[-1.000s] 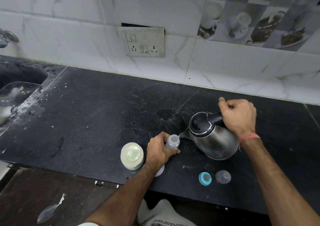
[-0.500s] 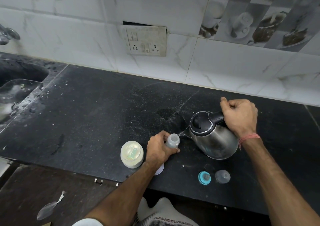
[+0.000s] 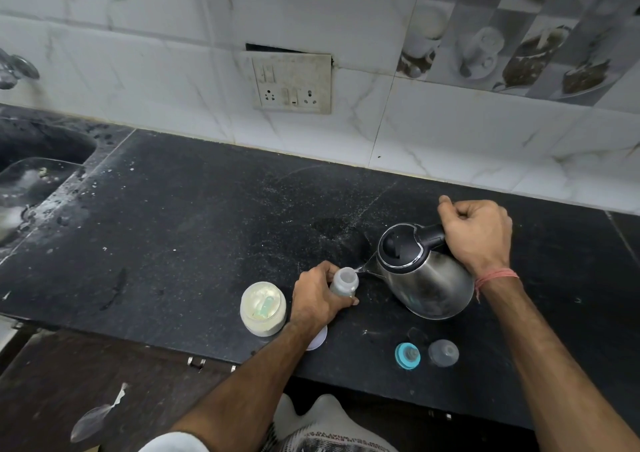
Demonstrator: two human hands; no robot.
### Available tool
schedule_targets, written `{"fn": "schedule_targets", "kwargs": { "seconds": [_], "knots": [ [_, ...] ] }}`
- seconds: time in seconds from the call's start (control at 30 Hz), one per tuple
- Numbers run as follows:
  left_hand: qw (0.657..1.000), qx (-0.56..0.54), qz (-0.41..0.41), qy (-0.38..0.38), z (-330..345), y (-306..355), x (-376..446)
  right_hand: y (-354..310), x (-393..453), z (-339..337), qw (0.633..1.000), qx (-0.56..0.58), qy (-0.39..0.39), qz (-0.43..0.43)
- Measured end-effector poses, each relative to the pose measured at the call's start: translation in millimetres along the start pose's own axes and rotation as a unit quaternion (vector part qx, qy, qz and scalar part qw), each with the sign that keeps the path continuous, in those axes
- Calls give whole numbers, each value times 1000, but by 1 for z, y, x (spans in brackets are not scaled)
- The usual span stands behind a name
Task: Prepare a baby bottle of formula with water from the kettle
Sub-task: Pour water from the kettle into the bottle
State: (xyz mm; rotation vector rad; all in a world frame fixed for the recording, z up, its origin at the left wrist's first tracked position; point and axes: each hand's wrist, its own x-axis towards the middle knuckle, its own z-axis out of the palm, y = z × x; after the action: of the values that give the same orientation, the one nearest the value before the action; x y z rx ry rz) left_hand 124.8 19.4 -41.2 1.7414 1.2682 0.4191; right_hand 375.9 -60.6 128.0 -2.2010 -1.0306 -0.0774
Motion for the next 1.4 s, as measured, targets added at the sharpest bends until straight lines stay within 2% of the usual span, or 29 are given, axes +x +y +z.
{"fn": "schedule_targets", "kwargs": {
  "seconds": [0.33,0.8,1.2,1.4],
  "knots": [
    [1000,-8,-1,0,-1,1,-1,3,-2,0,1000,19,12,19],
    [1000,-28,2,9,4,-2,-2,34,-13,-5,983,122,68,122],
    [1000,-12,1,7,1,3,-4,78,-16,24,924,309,89,207],
    [1000,-3,-2,-4,-2,4,-5,82,-24,34,904,343,97,237]
  ]
}}
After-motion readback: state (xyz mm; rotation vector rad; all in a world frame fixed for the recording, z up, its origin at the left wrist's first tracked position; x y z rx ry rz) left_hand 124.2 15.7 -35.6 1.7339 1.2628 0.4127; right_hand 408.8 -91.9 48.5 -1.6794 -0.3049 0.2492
